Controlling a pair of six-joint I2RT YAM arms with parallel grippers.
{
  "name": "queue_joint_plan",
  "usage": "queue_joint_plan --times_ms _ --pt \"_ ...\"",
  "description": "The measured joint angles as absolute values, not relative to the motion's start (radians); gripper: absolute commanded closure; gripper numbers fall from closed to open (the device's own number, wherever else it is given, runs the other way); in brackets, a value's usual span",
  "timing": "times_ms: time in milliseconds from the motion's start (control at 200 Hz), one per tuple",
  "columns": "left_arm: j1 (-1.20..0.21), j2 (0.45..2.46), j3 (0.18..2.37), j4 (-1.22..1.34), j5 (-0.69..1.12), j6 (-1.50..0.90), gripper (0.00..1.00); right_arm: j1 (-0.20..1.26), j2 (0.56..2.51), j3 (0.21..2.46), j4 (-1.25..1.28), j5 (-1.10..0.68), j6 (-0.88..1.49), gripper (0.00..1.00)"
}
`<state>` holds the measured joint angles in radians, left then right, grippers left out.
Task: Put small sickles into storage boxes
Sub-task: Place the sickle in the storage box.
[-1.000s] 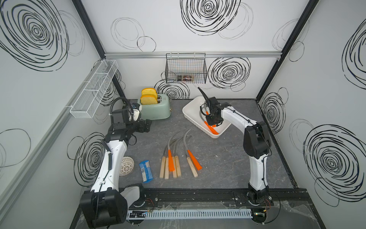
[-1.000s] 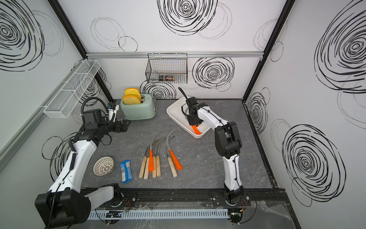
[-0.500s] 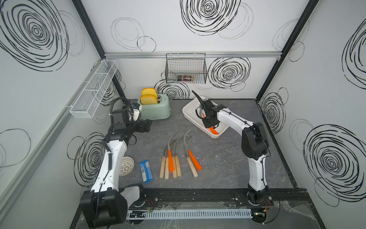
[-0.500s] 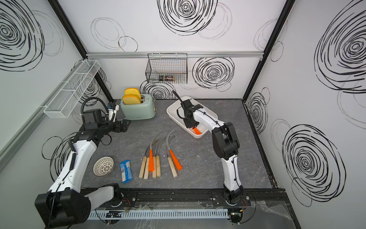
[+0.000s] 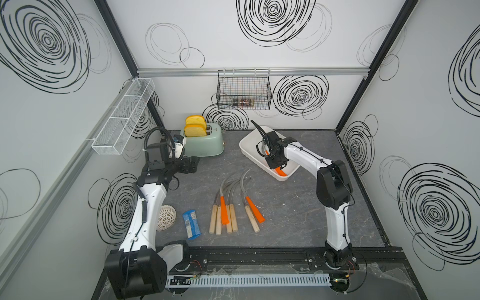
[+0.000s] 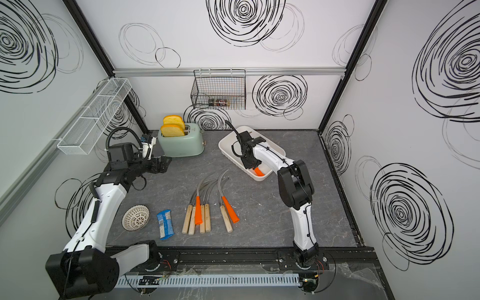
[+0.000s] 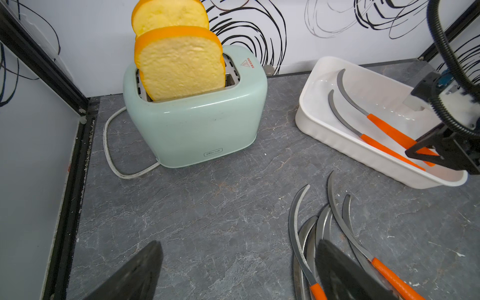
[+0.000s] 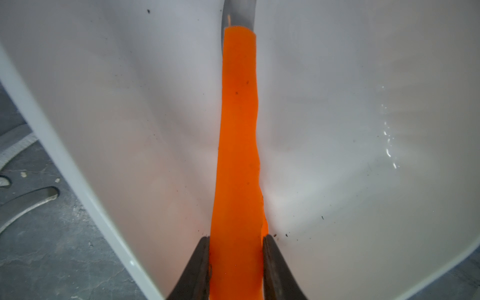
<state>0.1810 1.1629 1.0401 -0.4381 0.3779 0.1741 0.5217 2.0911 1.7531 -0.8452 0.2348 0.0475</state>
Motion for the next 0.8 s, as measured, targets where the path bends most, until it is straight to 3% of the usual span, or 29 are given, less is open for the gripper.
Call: queue_joint_plan --times_ms 801 --pt "0.177 1.161 1.048 -0.438 0.382 0.162 0.04 0.508 2.135 1.731 -0.846 0.259 0.044 0.92"
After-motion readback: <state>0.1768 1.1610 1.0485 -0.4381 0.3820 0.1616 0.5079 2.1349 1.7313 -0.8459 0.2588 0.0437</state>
